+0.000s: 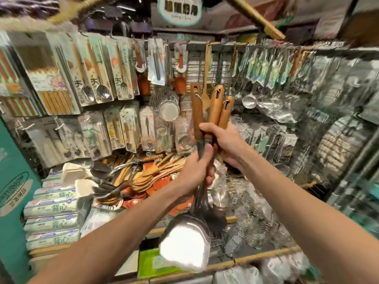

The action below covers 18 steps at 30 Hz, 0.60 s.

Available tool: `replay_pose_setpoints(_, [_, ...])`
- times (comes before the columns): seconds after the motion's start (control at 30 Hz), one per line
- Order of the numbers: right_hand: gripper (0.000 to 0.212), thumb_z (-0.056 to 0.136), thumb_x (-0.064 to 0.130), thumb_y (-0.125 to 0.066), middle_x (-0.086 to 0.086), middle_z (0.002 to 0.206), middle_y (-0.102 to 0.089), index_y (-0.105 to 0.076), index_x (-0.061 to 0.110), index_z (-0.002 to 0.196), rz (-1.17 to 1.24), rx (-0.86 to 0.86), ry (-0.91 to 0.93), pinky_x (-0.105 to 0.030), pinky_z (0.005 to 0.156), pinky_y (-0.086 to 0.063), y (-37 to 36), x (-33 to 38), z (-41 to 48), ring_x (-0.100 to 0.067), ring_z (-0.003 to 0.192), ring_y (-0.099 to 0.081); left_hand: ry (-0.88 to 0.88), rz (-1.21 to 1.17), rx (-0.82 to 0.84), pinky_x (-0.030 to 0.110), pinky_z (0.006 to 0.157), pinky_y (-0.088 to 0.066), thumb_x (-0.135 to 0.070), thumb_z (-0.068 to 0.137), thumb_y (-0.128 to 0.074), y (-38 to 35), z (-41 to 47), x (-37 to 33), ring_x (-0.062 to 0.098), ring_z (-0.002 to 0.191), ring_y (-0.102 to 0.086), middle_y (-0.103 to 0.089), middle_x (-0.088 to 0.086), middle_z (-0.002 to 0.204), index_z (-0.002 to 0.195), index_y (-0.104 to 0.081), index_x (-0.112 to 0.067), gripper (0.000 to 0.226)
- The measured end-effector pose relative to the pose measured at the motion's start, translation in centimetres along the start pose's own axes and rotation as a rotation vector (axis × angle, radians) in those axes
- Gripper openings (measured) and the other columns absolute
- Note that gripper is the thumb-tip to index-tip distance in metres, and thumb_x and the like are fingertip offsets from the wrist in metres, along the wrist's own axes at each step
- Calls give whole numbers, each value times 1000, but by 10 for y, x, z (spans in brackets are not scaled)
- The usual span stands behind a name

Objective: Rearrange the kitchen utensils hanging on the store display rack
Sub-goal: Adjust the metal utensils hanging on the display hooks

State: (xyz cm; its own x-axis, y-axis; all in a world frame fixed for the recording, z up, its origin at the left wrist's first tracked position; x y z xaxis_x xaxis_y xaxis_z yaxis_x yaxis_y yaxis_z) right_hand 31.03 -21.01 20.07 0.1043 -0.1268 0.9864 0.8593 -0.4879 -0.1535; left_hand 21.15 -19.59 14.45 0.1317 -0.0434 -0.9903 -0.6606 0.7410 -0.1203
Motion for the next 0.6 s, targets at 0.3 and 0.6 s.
replay_pose_setpoints(0.3, [19,83,11,-77,-14,80,-74,-68,-3,92,-14,-51,129,-32,64,-60,39,19,27,-24,70,-72,88,304,-62,35,77,-57,-60,102,-21,-3,46,-22,22,74,-70,-74,7,80,87,-69,-10,72])
replay_pose_setpoints(0.6, [30,84,15,-76,-22,92,-75,-67,-5,105,-170,-16,137,-50,82,-60,75,25,95,-38,86,-74,-354,492,-238,38,100,-49,-51,99,-48,27,131,-93,0,105,-56,-56,-17,117,134,-50,-27,43])
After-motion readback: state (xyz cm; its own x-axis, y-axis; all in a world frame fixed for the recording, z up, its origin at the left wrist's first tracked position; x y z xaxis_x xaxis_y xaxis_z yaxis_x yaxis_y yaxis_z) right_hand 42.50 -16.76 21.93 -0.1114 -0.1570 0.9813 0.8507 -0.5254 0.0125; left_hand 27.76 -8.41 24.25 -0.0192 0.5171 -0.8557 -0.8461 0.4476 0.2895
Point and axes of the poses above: each hand's wrist, its own z-axis towards the middle knuckle, its own y-axis out of the back of the hand, x = y × z, the point moved 4 cm from there along z, towards the middle knuckle
